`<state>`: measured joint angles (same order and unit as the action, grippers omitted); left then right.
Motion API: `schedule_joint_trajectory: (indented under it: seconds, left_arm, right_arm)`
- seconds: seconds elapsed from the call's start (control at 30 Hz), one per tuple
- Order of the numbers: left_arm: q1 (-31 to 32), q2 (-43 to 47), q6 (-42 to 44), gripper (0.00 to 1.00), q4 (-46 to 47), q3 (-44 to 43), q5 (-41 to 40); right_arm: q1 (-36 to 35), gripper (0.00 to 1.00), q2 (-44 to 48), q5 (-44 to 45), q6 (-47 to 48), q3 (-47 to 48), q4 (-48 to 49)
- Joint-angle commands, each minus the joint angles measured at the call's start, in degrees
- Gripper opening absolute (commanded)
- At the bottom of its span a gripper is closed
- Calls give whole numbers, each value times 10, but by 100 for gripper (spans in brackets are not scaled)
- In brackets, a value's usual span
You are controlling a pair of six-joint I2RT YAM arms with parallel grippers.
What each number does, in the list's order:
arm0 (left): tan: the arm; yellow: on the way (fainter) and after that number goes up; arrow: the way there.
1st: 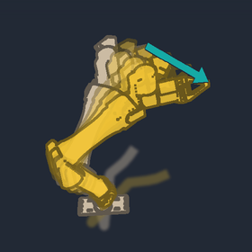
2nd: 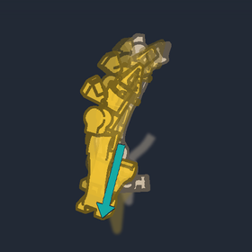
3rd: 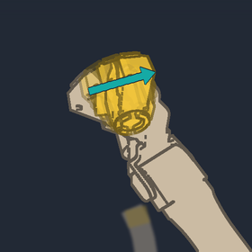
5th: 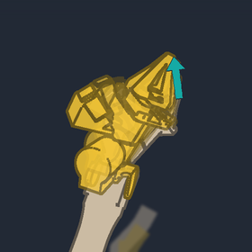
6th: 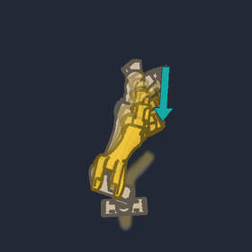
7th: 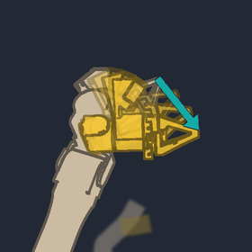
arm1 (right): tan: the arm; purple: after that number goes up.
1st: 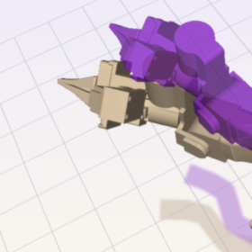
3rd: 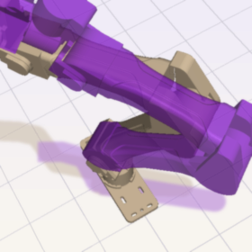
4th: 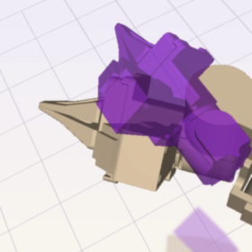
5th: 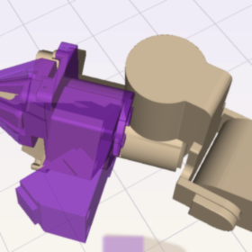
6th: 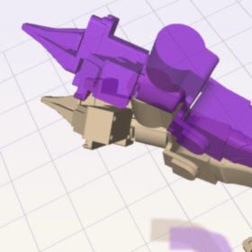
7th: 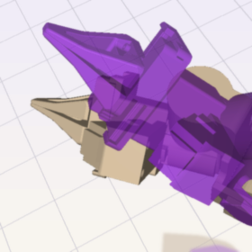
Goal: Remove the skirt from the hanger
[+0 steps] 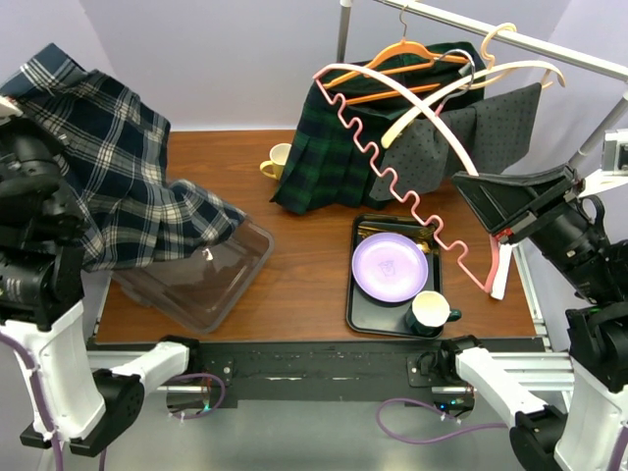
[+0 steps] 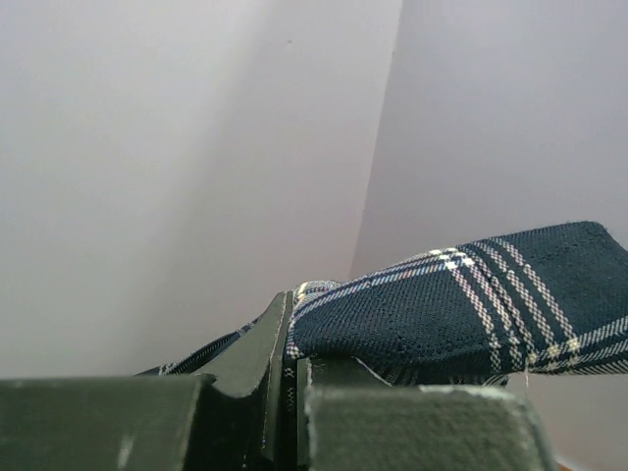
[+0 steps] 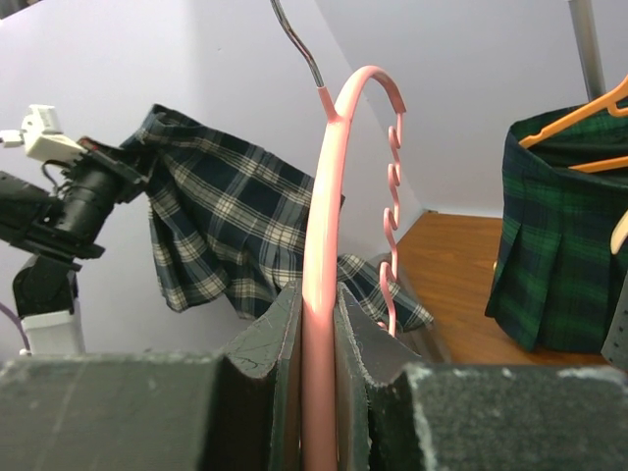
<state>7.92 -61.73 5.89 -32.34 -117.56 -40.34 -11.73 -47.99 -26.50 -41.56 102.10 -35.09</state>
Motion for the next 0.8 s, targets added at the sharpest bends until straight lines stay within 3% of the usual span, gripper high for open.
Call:
schedule_joint_trajectory:
  seconds: [0.0, 0.13, 0.5, 0.67, 0.77]
  left_arm:
    - [-2, 21, -21, 0, 54, -27, 55]
    - [-2, 32, -13, 0, 76, 20, 47]
    - [-3, 27, -22, 0, 209, 308, 38]
    - [-3, 37, -34, 0, 300, 400, 132]
    - [-5, 25, -54, 0, 275, 412, 131]
  right_arm:
    - [1, 0, -1, -3, -5, 7, 42]
    - [0, 0, 4, -3, -7, 1, 44]
    - [1, 0, 14, -6, -2, -23, 46]
    - [0, 0, 14, -7, 1, -41, 50]
    - [0, 0, 18, -8, 2, -53, 55]
